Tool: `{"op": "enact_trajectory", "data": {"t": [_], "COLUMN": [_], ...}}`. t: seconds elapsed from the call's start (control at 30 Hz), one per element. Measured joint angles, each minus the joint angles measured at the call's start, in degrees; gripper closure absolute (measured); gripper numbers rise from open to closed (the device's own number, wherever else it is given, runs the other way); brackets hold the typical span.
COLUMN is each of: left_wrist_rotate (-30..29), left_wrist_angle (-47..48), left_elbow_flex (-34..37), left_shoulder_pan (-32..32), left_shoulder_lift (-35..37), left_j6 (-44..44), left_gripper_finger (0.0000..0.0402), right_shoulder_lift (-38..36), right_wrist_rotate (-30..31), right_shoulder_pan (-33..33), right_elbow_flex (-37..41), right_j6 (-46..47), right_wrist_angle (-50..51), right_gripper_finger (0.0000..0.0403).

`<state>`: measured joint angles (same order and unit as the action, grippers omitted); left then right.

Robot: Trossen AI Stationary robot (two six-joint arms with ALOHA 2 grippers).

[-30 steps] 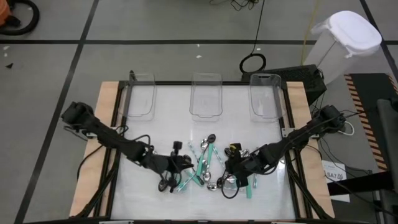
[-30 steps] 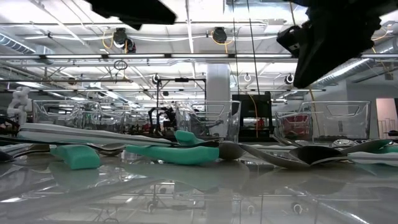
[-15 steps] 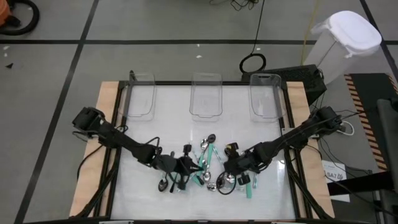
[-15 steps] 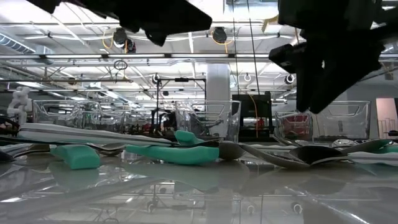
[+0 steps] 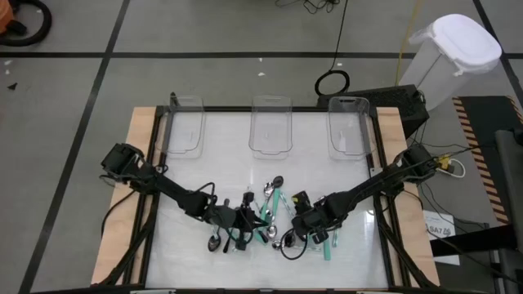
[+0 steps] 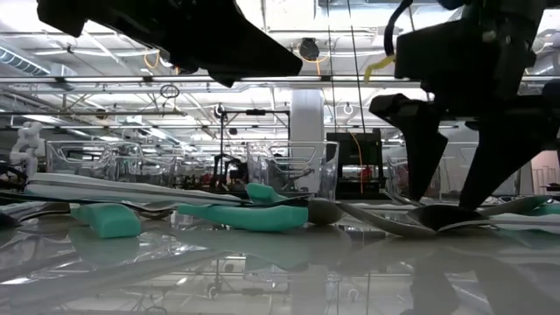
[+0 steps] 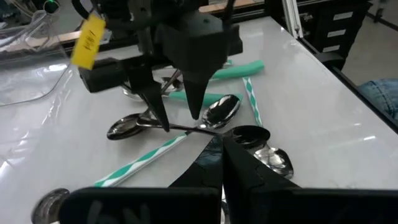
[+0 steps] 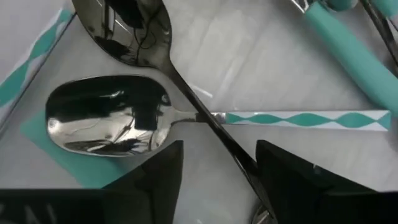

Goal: Sort silverware by color (type)
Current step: Put the black spoon into the right transparent bin

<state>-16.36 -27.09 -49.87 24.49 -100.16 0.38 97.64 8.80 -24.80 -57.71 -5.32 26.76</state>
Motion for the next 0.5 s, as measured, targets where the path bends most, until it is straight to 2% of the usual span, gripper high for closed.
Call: {"op": "enact_trajectory", "data": {"t": [0.33, 0.5], "left_wrist_rotate": [0.0, 0.0], "left_wrist_angle": [0.0, 0.0], "left_elbow_flex": [0.0, 0.0], "left_shoulder_pan": [-0.1, -0.1], "left_shoulder_lift": [0.0, 0.0], "left_j6": [-0.2, -0.3], "left_gripper_finger": [0.04, 0.04], "right_shoulder_lift": [1.5, 1.8], "right_wrist_rotate": [-0.2, -0.9], "right_shoulder_pan": [2.2, 3.0], "right_elbow_flex": [-0.1, -0.1], "right_j6": [-3.5, -6.0], "right_wrist_angle": [-0.4, -0.3], "right_gripper_finger": [0.0212, 0.0234]}}
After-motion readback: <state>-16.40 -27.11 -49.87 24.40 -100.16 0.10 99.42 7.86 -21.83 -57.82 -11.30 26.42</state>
